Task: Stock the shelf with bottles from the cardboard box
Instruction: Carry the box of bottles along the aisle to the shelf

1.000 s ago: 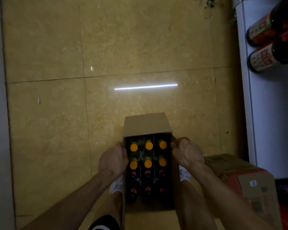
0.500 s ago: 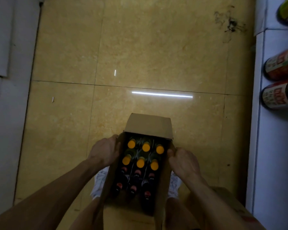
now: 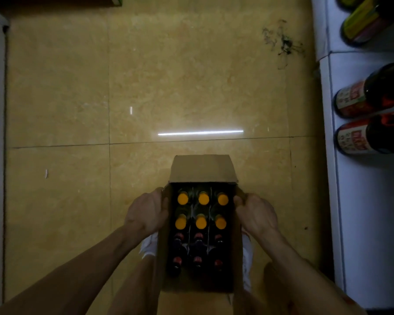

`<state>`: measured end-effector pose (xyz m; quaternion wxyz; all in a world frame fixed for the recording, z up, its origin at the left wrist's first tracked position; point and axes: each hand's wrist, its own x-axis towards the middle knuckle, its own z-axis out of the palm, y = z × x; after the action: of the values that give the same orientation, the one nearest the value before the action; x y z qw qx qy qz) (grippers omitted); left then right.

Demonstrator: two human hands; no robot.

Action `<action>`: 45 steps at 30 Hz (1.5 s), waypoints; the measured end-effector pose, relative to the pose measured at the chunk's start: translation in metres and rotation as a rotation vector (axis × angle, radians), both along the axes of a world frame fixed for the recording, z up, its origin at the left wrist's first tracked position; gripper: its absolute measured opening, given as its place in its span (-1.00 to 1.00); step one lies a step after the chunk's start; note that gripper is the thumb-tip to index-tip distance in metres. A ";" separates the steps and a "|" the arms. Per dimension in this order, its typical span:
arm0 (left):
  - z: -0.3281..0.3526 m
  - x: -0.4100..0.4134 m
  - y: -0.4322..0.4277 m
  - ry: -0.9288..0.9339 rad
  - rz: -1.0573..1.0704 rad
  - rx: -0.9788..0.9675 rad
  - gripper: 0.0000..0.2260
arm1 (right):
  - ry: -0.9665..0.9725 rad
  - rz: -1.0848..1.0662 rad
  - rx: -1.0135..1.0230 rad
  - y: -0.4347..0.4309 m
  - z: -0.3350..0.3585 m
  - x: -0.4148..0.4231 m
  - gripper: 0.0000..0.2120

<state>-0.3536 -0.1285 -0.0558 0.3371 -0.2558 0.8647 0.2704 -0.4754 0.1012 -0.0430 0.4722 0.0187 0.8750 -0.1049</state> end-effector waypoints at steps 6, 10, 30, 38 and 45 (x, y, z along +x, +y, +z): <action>-0.005 -0.031 -0.015 0.032 0.019 0.013 -0.77 | 0.035 -0.006 0.050 -0.021 0.004 -0.034 -0.67; -0.004 -0.057 -0.021 0.017 0.031 -0.004 -0.75 | 0.036 -0.011 0.071 -0.033 0.001 -0.062 -0.70; 0.006 -0.222 -0.046 -0.059 0.039 -0.168 -0.72 | 0.021 0.157 -0.071 -0.053 -0.009 -0.230 -0.59; -0.001 -0.291 -0.088 0.035 0.031 -0.098 -0.74 | 0.079 0.076 -0.055 -0.091 -0.009 -0.285 -0.59; -0.008 -0.332 -0.123 0.050 0.105 -0.052 -0.77 | 0.126 -0.019 -0.029 -0.142 -0.005 -0.331 -0.66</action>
<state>-0.6859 -0.2512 -0.0641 0.2940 -0.3026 0.8650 0.2717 -0.8069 -0.0410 -0.0485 0.4156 0.0135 0.9011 -0.1231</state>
